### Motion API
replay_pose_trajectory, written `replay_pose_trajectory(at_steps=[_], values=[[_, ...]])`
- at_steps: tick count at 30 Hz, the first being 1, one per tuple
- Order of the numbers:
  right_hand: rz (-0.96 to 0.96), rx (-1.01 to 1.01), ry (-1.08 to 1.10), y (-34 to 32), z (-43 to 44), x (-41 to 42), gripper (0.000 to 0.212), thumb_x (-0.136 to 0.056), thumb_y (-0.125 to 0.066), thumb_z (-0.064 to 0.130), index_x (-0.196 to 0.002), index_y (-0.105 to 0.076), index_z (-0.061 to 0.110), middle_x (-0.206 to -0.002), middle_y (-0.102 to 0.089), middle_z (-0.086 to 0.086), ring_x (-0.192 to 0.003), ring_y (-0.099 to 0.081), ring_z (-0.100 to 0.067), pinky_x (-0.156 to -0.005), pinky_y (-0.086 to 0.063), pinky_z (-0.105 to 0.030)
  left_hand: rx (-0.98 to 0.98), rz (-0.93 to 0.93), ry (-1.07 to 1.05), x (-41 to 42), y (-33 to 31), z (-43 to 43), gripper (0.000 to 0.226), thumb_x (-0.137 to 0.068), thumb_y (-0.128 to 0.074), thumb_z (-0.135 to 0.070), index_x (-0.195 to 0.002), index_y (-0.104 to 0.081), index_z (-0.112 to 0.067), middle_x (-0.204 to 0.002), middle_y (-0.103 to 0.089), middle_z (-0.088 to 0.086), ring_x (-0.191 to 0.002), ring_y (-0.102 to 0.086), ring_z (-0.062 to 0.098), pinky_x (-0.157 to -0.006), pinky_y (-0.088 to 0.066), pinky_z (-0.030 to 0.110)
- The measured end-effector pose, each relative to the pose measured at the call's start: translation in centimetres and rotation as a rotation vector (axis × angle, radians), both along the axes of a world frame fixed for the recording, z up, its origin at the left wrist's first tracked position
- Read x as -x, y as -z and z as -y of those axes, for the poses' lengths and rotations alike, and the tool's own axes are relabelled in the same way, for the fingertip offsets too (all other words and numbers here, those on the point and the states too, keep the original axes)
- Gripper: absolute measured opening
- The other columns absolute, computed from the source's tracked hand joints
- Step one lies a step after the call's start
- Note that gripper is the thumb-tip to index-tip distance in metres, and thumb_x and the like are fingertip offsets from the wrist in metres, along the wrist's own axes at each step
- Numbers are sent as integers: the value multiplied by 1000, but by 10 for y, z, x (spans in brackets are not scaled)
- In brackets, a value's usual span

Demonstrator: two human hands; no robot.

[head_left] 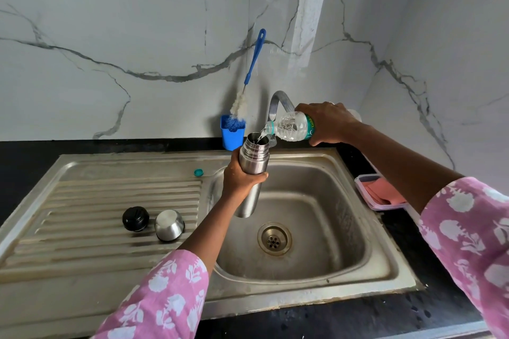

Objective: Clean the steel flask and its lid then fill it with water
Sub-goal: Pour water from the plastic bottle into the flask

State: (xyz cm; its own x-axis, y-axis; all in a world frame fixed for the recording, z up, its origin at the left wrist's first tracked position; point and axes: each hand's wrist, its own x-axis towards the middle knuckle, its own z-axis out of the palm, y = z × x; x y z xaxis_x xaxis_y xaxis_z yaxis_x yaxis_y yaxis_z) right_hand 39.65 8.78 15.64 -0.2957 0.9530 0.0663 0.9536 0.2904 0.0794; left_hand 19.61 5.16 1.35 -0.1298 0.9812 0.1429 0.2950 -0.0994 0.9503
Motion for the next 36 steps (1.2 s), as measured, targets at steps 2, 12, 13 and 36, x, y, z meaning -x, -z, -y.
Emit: replay_pose_trajectory(at_steps=[2, 12, 13, 36], values=[[4, -2, -2, 0, 0, 1, 71, -66, -76, 24, -129, -43, 28, -117, -61, 1, -109, -55, -27, -91, -37, -41, 0, -1, 5, 0, 1, 1, 69, -62, -84, -10, -122, -51, -16, -100, -60, -6, -87, -58, 14, -76, -44, 23], [47, -10, -11, -1, -1, 6, 74, -68, -76, 26, -133, -40, 28, -118, -60, 0, -112, -53, -28, -93, -36, -42, 9, 13, -13, 4, 2, 1, 71, -61, -85, -10, -123, -51, -16, -102, -62, -3, -87, -58, 14, -75, -43, 23], [50, -11, -11, -1, -2, 6, 75, -69, -76, 26, -134, -40, 28, -119, -60, -1, -112, -53, -28, -94, -36, -43, 9, 15, -17, 4, 2, 1, 71, -61, -85, -10, -124, -51, -16, -101, -61, -4, -87, -58, 14, -75, -43, 23], [88, -60, -20, -11, -3, 5, 70, -68, -77, 26, -129, -43, 28, -113, -62, 1, -107, -56, -26, -95, -38, -43, 8, 26, -17, 6, -1, 0, 71, -62, -84, -10, -124, -50, -16, -104, -63, -2, -88, -58, 14, -75, -41, 22]])
